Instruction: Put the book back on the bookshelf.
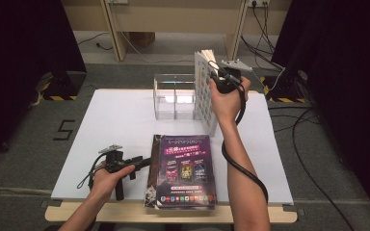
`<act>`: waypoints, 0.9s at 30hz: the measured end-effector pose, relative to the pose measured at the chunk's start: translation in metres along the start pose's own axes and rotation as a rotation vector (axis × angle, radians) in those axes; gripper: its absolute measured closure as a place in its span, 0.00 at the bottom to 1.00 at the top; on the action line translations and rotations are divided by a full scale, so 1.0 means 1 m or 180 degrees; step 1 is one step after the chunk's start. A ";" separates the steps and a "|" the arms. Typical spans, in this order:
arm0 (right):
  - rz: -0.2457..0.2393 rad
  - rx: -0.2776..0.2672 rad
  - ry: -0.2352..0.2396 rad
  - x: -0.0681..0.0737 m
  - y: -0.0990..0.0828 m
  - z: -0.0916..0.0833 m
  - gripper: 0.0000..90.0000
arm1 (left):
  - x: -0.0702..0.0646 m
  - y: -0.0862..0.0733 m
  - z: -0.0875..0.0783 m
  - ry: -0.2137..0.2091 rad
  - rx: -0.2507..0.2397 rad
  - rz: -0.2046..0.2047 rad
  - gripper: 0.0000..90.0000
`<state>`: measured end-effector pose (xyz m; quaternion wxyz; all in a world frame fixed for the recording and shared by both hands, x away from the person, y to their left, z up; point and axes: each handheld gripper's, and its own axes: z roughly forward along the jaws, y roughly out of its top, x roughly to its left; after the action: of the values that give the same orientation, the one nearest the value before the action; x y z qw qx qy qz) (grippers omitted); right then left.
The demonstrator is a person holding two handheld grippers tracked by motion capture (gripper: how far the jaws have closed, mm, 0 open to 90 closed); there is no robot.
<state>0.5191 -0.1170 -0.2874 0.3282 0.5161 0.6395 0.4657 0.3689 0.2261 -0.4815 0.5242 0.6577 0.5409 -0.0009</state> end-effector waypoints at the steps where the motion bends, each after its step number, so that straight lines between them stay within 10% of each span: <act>1: -0.0010 -0.0008 -0.0001 0.000 0.001 0.001 0.83 | 0.000 0.000 0.000 0.0003 -0.0004 0.0006 0.50; 27: 0.0061 -0.0103 -0.0137 -0.005 0.012 0.016 0.83 | 0.002 0.001 -0.001 0.0010 -0.0007 0.0007 0.50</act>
<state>0.5390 -0.1172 -0.2818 0.3457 0.5267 0.6198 0.4679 0.3698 0.2277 -0.4816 0.5241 0.6578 0.5410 0.0013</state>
